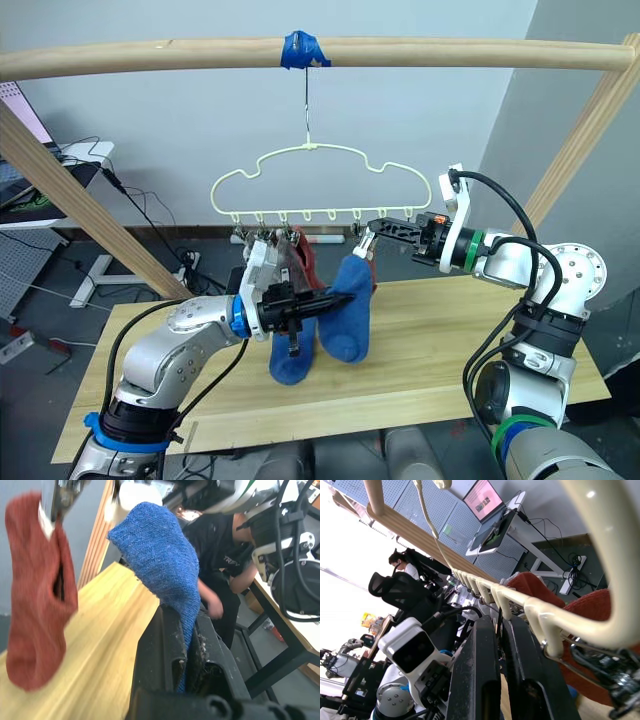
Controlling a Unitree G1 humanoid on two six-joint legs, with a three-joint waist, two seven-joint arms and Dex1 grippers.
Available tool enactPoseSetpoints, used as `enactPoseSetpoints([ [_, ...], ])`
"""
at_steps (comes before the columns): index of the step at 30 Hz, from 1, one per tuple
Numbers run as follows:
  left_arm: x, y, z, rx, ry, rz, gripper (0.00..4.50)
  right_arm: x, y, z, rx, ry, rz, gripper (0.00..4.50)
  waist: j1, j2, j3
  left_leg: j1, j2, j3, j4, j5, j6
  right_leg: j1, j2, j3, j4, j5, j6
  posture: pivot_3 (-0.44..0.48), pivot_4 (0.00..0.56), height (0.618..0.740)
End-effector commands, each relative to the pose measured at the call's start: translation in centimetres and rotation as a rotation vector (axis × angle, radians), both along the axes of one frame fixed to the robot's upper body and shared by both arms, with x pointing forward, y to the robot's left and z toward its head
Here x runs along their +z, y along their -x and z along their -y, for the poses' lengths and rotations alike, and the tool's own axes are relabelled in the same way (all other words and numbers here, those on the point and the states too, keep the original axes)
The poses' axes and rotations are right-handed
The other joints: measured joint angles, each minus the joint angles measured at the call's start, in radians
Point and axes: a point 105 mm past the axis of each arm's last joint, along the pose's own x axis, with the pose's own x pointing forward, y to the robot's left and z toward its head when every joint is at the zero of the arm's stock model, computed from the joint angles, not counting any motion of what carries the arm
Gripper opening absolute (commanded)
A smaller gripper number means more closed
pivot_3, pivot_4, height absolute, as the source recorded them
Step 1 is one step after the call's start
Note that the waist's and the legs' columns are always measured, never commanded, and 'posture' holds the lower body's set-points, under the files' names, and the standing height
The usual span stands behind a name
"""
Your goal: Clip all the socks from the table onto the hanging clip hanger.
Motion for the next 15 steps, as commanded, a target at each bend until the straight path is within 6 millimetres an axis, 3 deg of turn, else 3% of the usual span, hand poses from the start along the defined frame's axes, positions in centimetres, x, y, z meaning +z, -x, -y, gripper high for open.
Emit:
enactPoseSetpoints([
  [1,0.51,-0.18,0.29,-0.007,0.009,0.03,0.03,2.26,0.43,-0.36,0.029,-0.044,0.09,0.0,-0.002,0.0,0.0,0.0,0.0,0.0,0.0,0.0,0.0,0.0,0.0,0.0,0.0,0.0,0.0,-0.144,0.147,0.74],
  [15,-0.19,-0.18,0.09,-0.004,-0.008,0.006,0.03,2.22,0.59,-0.51,0.036,-0.044,0.091,0.0,-0.004,0.0,0.0,0.0,0.0,0.0,0.0,0.0,0.0,0.0,0.0,0.0,0.0,0.0,0.0,-0.143,0.145,0.74],
])
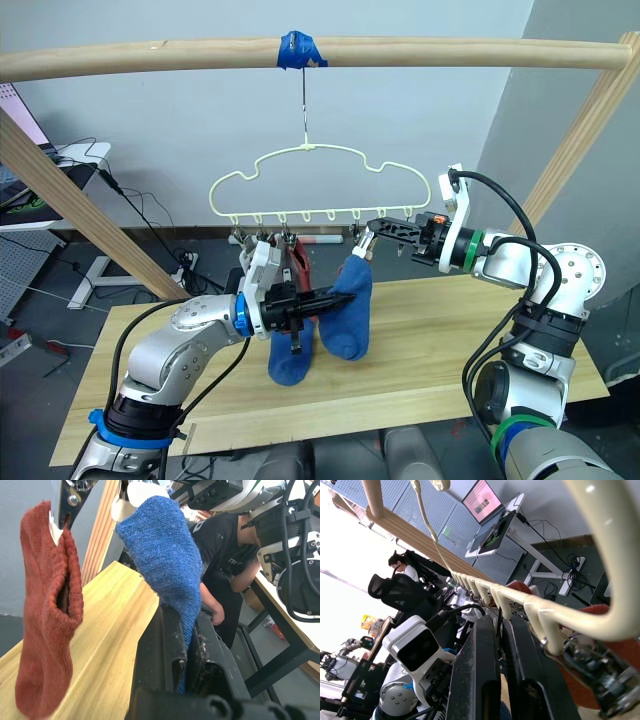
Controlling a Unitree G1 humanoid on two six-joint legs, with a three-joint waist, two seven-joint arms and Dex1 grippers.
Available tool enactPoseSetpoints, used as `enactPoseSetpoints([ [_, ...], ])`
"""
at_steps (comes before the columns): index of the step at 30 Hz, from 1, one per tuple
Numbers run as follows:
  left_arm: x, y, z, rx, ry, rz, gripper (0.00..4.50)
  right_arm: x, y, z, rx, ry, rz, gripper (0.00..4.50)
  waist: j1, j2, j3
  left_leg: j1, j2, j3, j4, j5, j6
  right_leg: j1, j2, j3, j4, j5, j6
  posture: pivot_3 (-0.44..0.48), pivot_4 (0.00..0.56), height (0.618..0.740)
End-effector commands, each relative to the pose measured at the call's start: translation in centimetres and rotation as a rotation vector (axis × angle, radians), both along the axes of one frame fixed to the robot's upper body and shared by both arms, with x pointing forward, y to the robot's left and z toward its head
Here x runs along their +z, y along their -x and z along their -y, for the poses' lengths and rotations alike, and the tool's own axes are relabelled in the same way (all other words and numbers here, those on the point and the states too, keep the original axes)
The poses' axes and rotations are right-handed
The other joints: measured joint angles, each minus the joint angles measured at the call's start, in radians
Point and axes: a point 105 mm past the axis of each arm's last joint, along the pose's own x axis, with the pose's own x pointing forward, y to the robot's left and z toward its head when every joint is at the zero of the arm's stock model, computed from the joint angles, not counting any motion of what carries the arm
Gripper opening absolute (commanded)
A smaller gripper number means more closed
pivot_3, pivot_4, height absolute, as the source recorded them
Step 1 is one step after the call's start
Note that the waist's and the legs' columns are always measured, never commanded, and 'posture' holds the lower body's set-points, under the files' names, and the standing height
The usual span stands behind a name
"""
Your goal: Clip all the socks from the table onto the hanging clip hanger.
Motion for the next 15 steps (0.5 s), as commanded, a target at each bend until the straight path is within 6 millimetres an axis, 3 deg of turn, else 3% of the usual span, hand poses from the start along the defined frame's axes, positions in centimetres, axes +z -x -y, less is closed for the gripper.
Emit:
enactPoseSetpoints([
  [1,0.66,-0.04,0.26,-0.007,0.002,0.038,0.03,2.22,0.61,-0.48,0.037,-0.042,0.091,0.0,0.0,0.0,0.0,0.0,0.0,0.0,0.0,0.0,0.0,0.0,0.0,0.0,0.0,0.0,0.0,-0.142,0.145,0.74],
  [10,0.2,-0.03,0.18,-0.015,-0.024,0.046,0.03,2.25,0.76,-0.44,0.042,-0.042,0.093,0.0,0.0,0.0,0.0,0.0,0.0,0.0,0.0,0.0,0.0,0.0,0.0,0.0,0.0,0.0,0.0,-0.147,0.144,0.74],
  [15,1.1,-0.74,0.51,0.001,0.013,0.078,0.03,2.04,0.82,-0.5,0.042,-0.037,0.088,0.0,0.0,0.0,0.0,0.0,0.0,0.0,0.0,0.0,0.0,0.0,0.0,0.0,0.0,0.0,0.0,-0.146,0.145,0.74],
])
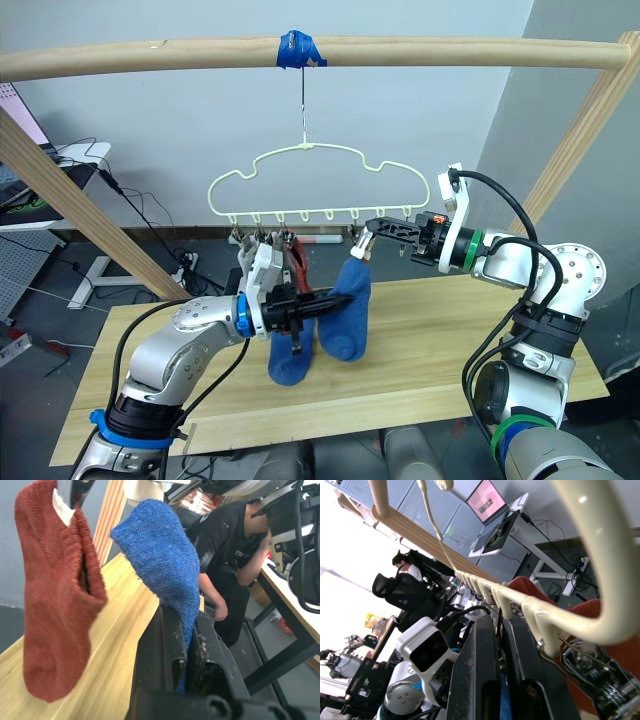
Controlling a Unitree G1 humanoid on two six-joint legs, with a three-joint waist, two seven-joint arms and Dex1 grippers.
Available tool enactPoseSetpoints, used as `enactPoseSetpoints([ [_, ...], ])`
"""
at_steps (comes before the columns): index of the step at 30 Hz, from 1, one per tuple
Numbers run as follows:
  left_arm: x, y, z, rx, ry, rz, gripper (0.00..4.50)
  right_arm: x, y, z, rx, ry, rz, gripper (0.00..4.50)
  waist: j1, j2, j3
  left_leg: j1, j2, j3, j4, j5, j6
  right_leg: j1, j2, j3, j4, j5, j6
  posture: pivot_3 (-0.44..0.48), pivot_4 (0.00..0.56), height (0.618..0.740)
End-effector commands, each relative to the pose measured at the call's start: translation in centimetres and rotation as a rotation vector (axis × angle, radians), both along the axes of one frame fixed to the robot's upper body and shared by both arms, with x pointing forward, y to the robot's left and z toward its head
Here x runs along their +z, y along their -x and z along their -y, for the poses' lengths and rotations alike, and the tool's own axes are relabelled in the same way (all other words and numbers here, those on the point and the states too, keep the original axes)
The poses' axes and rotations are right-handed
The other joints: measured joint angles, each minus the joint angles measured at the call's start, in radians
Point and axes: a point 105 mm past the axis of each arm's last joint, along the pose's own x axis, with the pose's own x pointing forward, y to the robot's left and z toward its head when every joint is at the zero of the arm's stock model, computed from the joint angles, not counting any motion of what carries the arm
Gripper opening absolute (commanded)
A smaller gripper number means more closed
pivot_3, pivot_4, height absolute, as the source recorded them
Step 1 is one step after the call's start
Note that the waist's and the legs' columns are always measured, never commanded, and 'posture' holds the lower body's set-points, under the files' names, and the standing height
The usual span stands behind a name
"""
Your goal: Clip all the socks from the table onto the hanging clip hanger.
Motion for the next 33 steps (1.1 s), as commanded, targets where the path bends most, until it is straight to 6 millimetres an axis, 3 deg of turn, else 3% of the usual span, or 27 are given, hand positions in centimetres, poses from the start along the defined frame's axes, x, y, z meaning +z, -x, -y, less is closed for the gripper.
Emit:
enactPoseSetpoints([
  [1,1.3,-0.2,0.3,-0.014,0.02,0.067,0.03,1.8,0.6,-0.3,0.022,-0.026,0.081,0.0,-0.001,0.0,0.0,0.0,0.0,0.0,0.0,0.0,0.0,0.0,0.0,0.0,0.0,0.0,0.0,-0.147,0.147,0.74],
  [12,3.3,-1.0,0.3,-0.001,0.071,0.144,0.03,1.5,0.4,-0.2,0.01,-0.017,0.072,0.0,-0.001,0.0,0.0,0.0,0.0,0.0,0.0,0.0,0.0,0.0,0.0,0.0,0.0,0.0,0.0,-0.141,0.151,0.74],
  [22,3.2,-0.8,0.2,-0.001,0.067,0.142,0.03,1.6,0.6,-0.3,0.019,-0.014,0.08,0.0,-0.001,0.0,0.0,0.0,0.0,0.0,0.0,0.0,0.0,0.0,0.0,0.0,0.0,0.0,0.0,-0.14,0.155,0.74],
  [25,3.2,-0.8,0.4,-0.004,0.068,0.14,0.0,1.7,0.6,-0.3,0.026,-0.025,0.081,0.78,-0.001,0.0,0.0,0.0,0.0,0.0,0.0,0.0,0.0,0.0,0.0,0.0,0.0,0.0,0.0,-0.14,0.155,0.74],
  [33,3.3,-0.9,0.4,-0.009,0.064,0.143,0.0,1.7,1.0,0.2,0.023,-0.026,0.09,3.57,0.0,0.0,0.0,0.0,0.0,0.0,0.0,0.0,0.0,0.0,0.0,0.0,-0.001,0.0,0.0,-0.149,0.159,0.74],
])
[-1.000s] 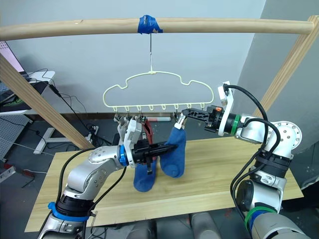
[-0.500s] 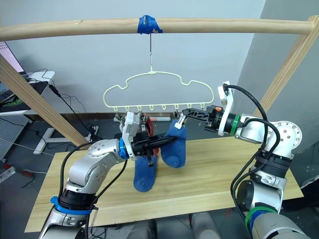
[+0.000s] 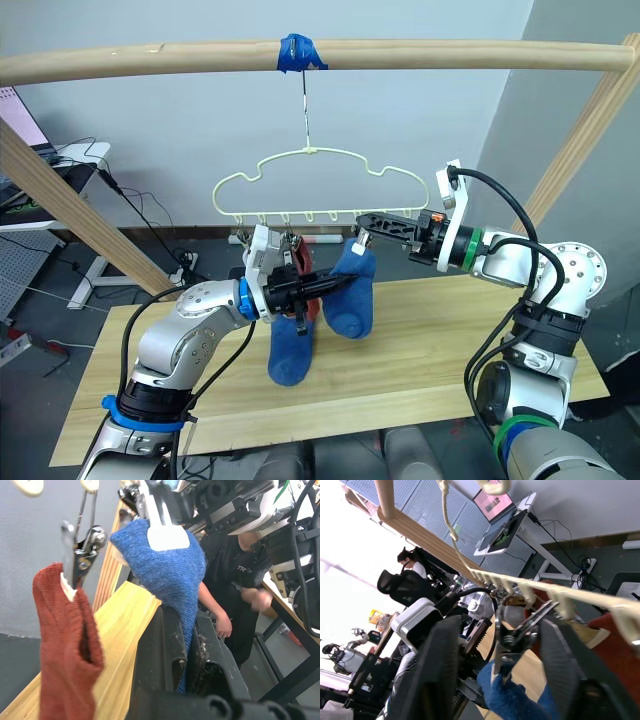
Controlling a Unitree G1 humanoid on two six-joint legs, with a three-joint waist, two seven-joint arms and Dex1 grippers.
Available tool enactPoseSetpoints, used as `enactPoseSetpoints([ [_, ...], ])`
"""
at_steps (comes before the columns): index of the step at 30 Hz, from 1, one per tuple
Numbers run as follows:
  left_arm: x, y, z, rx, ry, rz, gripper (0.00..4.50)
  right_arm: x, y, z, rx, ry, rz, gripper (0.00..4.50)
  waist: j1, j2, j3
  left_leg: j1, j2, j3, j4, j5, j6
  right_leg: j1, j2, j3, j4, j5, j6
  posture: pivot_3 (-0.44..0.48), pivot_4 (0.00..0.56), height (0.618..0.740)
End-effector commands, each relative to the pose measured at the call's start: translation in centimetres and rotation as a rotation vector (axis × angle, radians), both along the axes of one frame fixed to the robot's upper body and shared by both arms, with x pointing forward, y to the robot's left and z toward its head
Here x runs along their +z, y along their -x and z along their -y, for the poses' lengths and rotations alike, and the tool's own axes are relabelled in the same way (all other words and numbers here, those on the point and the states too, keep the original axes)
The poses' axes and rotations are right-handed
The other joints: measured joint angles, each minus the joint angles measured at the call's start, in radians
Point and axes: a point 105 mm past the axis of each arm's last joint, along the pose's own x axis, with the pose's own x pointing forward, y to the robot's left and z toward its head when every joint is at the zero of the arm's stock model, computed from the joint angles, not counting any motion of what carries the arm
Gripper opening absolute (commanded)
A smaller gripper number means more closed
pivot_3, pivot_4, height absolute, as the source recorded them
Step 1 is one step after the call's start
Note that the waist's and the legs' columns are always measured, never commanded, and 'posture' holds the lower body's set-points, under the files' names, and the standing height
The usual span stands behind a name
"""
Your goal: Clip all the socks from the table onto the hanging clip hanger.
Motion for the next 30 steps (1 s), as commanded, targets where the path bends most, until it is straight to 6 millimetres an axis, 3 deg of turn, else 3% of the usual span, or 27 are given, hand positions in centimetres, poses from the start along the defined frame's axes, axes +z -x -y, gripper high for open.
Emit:
enactPoseSetpoints([
  [1,1.2,0.1,0.2,-0.016,0.018,0.057,0.0,1.1,0.8,0.7,-0.007,-0.013,0.07,3.94,0.001,0.0,0.0,0.0,0.0,0.0,0.0,0.0,0.0,0.0,0.0,0.0,0.0,0.0,0.0,-0.149,0.16,0.74],
  [3,1.3,0.0,0.2,-0.017,0.017,0.059,0.0,0.7,0.9,1.4,-0.047,0.021,0.079,4.48,0.002,0.0,0.0,0.0,0.0,0.0,0.0,0.0,0.0,0.0,0.0,0.0,0.0,0.0,0.0,-0.153,0.161,0.74],
  [9,1.2,-0.2,0.5,-0.02,0.011,0.066,0.0,0.0,1.9,3.1,-0.117,0.094,0.124,4.48,0.002,0.0,0.0,0.0,0.0,0.0,0.0,0.0,0.0,0.0,0.0,0.0,-0.001,0.0,0.0,-0.171,0.166,0.74],
  [13,1.1,-0.5,0.7,-0.022,0.004,0.064,1.07,-0.9,3.2,3.9,-0.218,0.23,0.223,4.5,0.008,0.0,0.0,-0.001,0.0,0.0,-0.002,0.0,0.0,0.0,0.0,0.0,-0.003,-0.001,-0.001,-0.185,0.168,0.74],
  [18,0.5,-0.6,0.2,-0.02,-0.017,0.047,2.65,-1.6,3.0,3.8,-0.356,0.288,0.316,4.5,-0.004,0.001,0.001,0.0,0.0,0.002,-0.005,0.0,0.0,0.0,0.0,0.001,-0.008,-0.001,0.0,-0.192,0.17,0.74],
  [24,0.1,0.2,-2.0,-0.001,-0.073,0.057,4.47,-3.7,2.7,3.4,-0.502,0.415,0.423,4.5,-0.003,0.001,0.001,0.001,0.001,0.002,-0.01,0.0,0.0,0.0,0.0,0.001,-0.011,0.0,0.001,-0.18,0.169,0.74],
  [30,0.9,1.8,-3.4,0.016,-0.081,0.089,4.47,-4.9,1.6,3.6,-0.647,0.479,0.499,4.5,0.002,0.001,0.001,0.0,0.001,0.002,-0.012,0.0,0.0,-0.001,0.0,0.001,-0.012,-0.001,0.001,-0.159,0.163,0.74],
])
